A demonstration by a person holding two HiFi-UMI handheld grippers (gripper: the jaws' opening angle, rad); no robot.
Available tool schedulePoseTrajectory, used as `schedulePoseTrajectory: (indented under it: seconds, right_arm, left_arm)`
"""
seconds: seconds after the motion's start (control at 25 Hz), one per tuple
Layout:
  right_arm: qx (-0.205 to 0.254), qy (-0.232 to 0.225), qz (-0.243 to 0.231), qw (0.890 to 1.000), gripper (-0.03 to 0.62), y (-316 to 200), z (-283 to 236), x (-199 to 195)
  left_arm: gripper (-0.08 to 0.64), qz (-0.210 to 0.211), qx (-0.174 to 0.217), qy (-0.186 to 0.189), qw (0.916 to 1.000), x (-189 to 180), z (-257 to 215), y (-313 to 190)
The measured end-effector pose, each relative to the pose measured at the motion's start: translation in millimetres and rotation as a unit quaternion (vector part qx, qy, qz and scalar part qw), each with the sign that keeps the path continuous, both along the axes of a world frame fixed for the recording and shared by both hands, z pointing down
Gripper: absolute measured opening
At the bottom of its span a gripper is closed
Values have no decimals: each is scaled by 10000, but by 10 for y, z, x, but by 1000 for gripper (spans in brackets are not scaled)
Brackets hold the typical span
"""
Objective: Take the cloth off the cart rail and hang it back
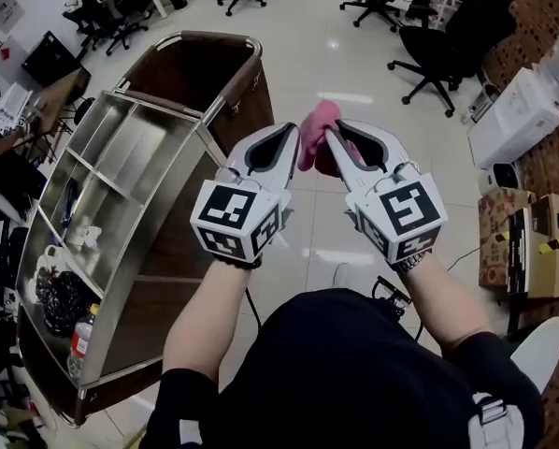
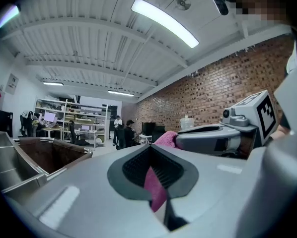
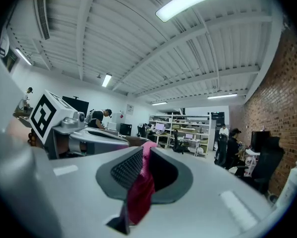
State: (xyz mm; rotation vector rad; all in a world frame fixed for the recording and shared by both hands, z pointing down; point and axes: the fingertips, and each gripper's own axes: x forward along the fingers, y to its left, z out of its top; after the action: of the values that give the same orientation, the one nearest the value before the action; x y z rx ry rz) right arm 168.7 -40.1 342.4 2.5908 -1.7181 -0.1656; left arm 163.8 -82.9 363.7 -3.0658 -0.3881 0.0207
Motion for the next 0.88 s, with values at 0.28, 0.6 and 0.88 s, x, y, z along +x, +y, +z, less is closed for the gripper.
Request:
schedulePoseTrajectory:
  seconds: [0.28, 0.6, 0.88]
  right_arm:
    - [7, -56, -442, 9990, 41, 269, -85, 924]
    - [0, -174, -634, 9978, 41, 278, -9, 1611]
    - [6, -250, -793, 9965, 41, 74, 62, 1990]
  left_arm:
    - [-3, -427, 24, -103, 9990, 898, -58, 260]
    - [-3, -649, -82, -198, 9977, 1558, 54, 251]
    - [-3, -811, -139, -263, 9963, 1941, 153, 62]
